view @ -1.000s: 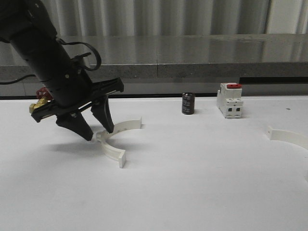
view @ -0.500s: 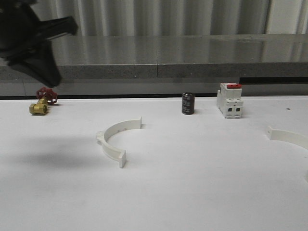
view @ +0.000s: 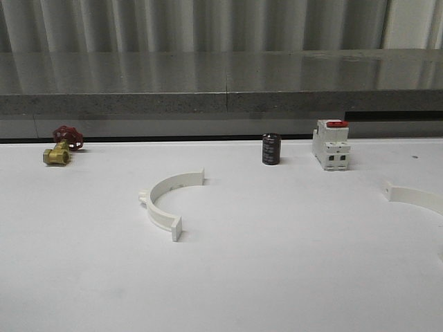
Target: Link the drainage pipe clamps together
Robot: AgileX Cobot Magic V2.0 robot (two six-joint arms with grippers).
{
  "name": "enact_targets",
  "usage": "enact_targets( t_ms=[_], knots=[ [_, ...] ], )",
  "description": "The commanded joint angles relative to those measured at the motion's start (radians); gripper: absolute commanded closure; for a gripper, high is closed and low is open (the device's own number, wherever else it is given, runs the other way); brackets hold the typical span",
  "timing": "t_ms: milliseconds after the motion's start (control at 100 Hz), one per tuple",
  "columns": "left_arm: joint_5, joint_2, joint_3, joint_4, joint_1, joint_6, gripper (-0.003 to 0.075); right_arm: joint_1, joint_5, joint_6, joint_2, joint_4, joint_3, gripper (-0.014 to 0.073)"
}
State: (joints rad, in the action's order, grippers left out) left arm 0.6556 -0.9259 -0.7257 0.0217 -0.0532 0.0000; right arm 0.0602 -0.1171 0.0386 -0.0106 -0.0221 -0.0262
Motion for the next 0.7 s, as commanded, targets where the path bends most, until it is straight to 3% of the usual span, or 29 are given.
enact_targets(
  t_ms=[0, 330, 510, 690],
  knots=[
    [-0.096, 0.113, 0.038, 0.013, 0.02, -0.01, 0.0741, 0.008, 0.097, -0.011, -0.019, 0.0, 0.016, 0.0659],
    [-0.106, 0.519, 0.239, -0.007, 0.025, -0.01, 0.0741, 0.008, 0.182, -0.011, -0.019, 0.0, 0.021, 0.0659],
    [-0.107, 0.674, 0.289, -0.007, 0.025, -0.01, 0.0741, 0.001, -0.053, -0.011, 0.018, 0.0, 0.136, 0.0659],
    [-0.105, 0.736, 0.292, -0.003, 0.025, -0.01, 0.0741, -0.023, -0.235, -0.011, 0.177, -0.008, 0.291, 0.0659]
  ],
)
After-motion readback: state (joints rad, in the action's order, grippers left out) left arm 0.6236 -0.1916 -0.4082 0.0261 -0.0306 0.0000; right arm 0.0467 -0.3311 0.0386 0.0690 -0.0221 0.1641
